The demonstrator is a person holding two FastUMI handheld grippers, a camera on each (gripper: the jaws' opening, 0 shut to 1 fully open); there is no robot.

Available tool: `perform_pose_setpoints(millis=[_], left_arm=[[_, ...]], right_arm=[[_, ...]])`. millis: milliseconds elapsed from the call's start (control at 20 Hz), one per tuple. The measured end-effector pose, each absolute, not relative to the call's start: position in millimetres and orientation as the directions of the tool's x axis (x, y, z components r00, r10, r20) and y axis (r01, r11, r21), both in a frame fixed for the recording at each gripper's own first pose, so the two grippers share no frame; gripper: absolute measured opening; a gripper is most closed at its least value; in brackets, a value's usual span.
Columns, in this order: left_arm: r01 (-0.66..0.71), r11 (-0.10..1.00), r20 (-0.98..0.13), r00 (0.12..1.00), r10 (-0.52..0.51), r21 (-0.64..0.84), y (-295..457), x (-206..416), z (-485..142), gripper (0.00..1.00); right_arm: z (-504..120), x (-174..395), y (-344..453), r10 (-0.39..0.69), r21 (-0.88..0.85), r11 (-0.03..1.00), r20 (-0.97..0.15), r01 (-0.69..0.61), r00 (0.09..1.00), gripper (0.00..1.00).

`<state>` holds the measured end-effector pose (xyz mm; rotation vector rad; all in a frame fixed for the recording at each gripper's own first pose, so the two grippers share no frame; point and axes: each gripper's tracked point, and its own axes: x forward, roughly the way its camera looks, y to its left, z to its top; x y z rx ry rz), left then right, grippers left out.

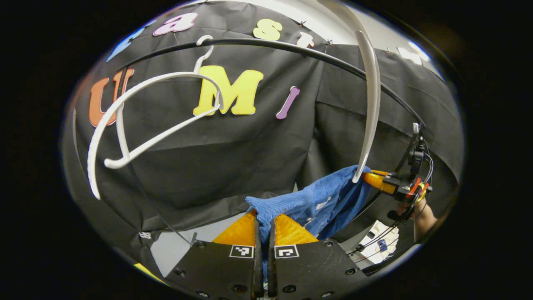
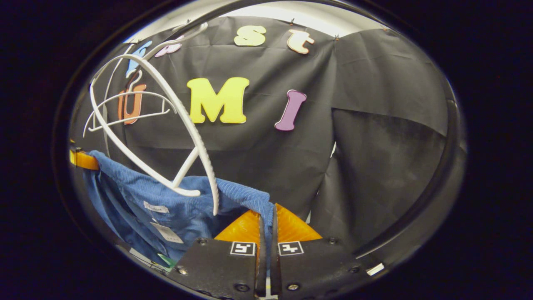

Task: Grasp the clothes on the hanger with both hands and then place them into the laundry hamper below.

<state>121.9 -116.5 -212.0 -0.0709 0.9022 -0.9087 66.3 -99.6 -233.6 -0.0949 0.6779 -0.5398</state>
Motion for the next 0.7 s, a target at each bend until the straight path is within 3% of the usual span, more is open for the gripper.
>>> perform_pose_setpoints(millis=[150, 350, 400, 450, 700], left_arm=[[0.655, 0.646, -0.655, 0.296, -0.696, -0.391, -113.7, 102.7, -214.3, 0.04], [0.645, 0.662, -0.663, 0.308, -0.682, -0.381, -108.2, 92.5, -217.2, 0.05], [0.639, 0.669, -0.665, 0.314, -0.678, -0.380, -107.3, 91.4, -219.9, 0.10], [0.637, 0.672, -0.665, 0.318, -0.675, -0.377, -107.0, 88.8, -221.7, 0.05], [0.634, 0.692, -0.677, 0.343, -0.652, -0.345, -100.3, 77.1, -226.6, 0.05]], right_arm=[[-247.0, 52.6, -83.7, -0.482, -0.223, 0.866, -0.608, 0.448, 0.631, 0.07], [-263.6, 45.2, -65.4, -0.466, -0.179, 0.865, -0.631, 0.468, 0.620, 0.07], [-267.4, 43.7, -61.6, -0.463, -0.172, 0.864, -0.641, 0.474, 0.612, 0.07], [-273.4, 41.5, -57.1, -0.456, -0.159, 0.864, -0.648, 0.477, 0.610, 0.07], [-288.5, 32.9, -30.1, -0.439, -0.130, 0.864, -0.668, 0.486, 0.601, 0.07]])
